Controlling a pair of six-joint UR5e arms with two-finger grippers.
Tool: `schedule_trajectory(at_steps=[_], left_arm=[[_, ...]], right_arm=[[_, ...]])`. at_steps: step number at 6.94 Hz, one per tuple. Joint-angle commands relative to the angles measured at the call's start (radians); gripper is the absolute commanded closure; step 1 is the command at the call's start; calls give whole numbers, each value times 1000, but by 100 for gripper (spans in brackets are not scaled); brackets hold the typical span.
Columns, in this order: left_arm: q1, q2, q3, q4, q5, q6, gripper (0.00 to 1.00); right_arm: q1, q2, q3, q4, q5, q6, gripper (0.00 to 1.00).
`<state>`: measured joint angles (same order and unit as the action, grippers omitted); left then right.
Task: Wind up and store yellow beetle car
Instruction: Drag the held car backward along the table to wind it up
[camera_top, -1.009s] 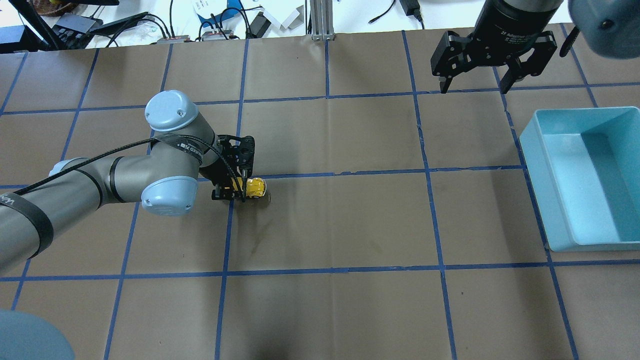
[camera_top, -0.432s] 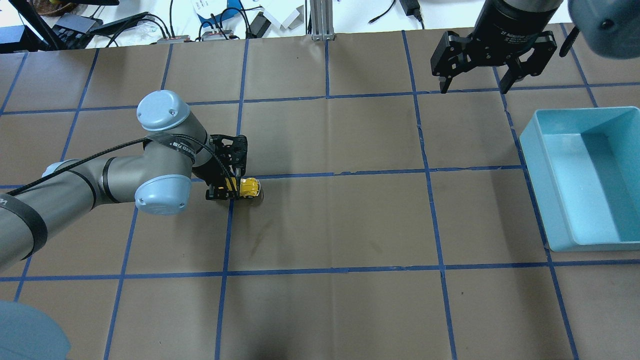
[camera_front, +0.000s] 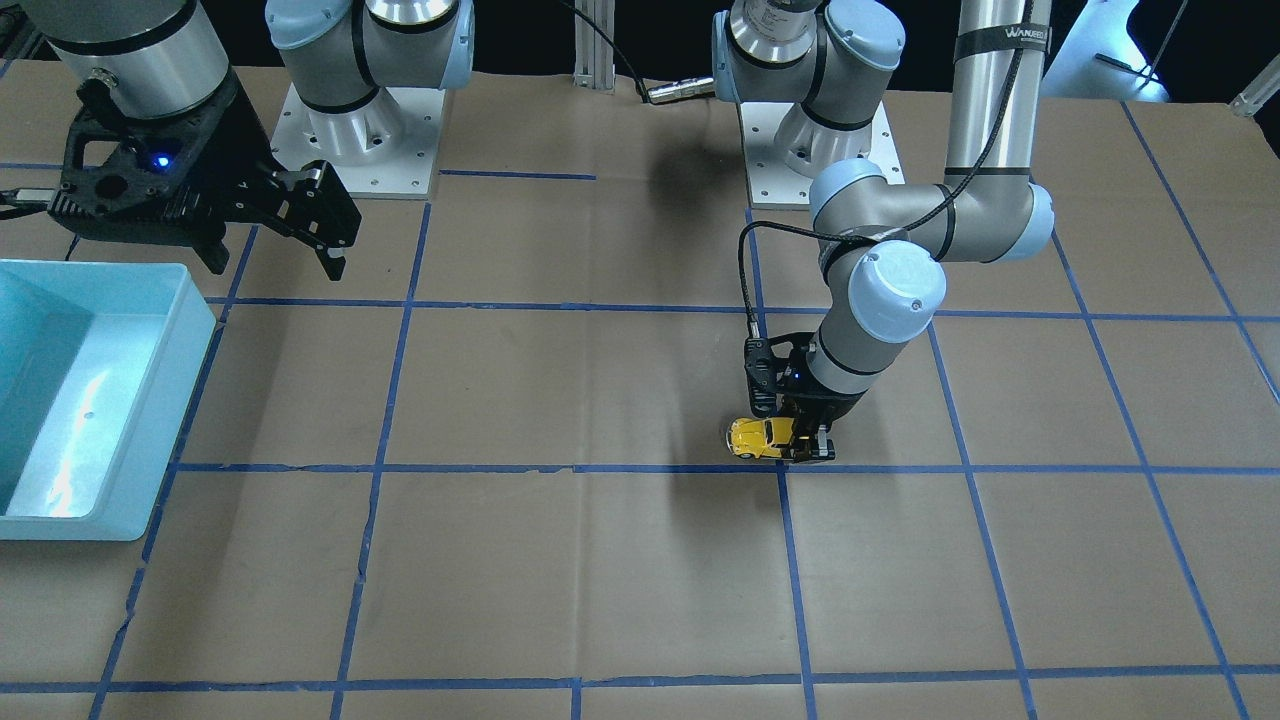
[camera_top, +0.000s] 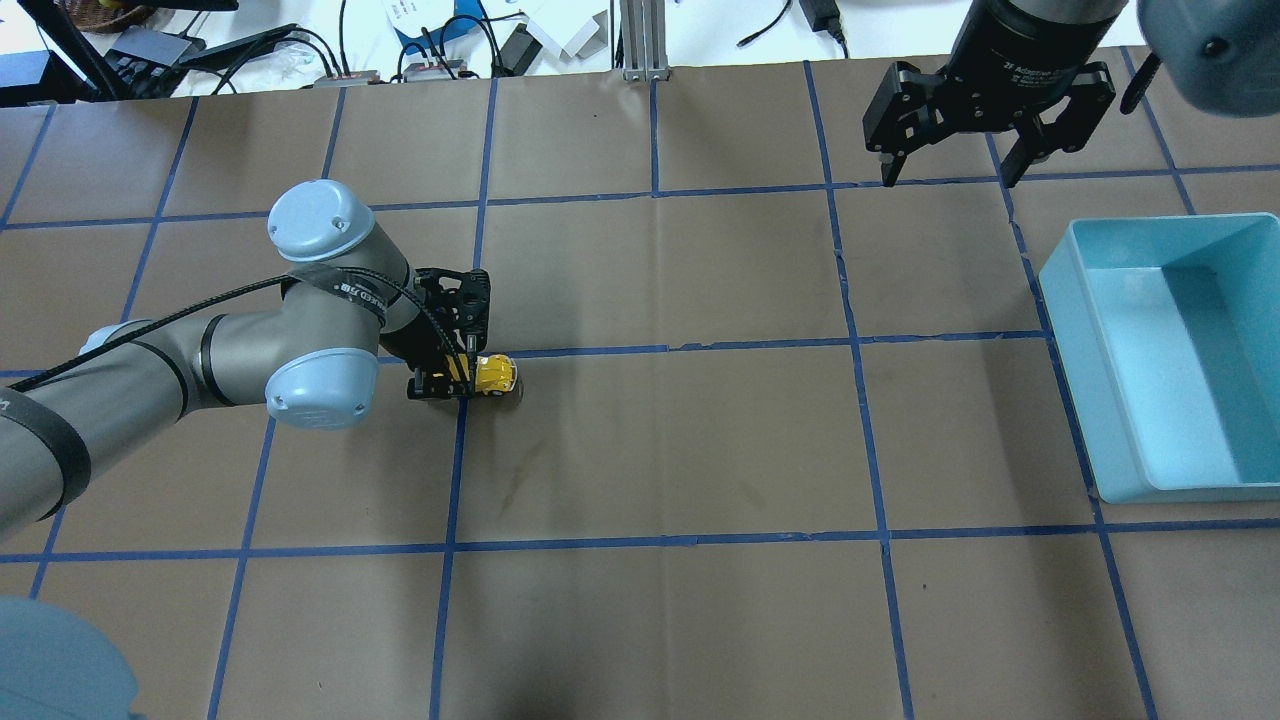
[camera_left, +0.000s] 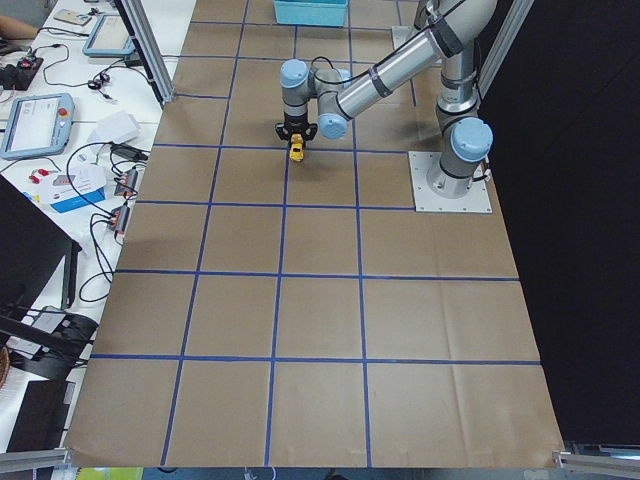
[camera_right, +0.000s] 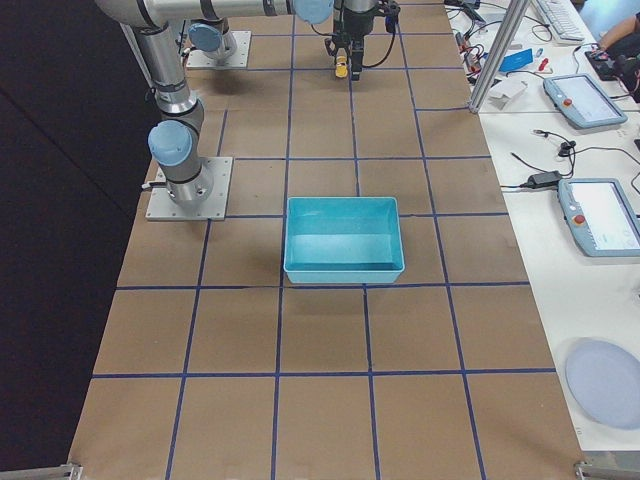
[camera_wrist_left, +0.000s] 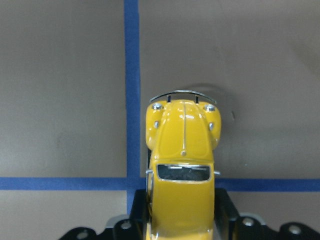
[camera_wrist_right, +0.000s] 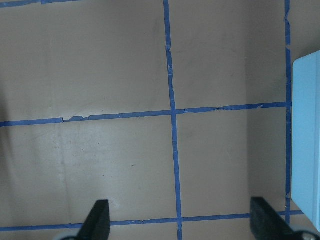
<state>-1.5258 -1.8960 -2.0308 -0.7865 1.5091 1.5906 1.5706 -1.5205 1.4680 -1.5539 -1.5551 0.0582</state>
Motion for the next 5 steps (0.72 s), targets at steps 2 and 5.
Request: schedule_trajectory(at_steps=[2, 5], left_arm=[[42, 1, -15, 3, -4, 5, 72], [81, 5, -17, 1, -4, 6, 72]], right_arm=[[-4, 0, 0, 0, 0, 0, 0], [-3, 0, 0, 0, 0, -1, 0]])
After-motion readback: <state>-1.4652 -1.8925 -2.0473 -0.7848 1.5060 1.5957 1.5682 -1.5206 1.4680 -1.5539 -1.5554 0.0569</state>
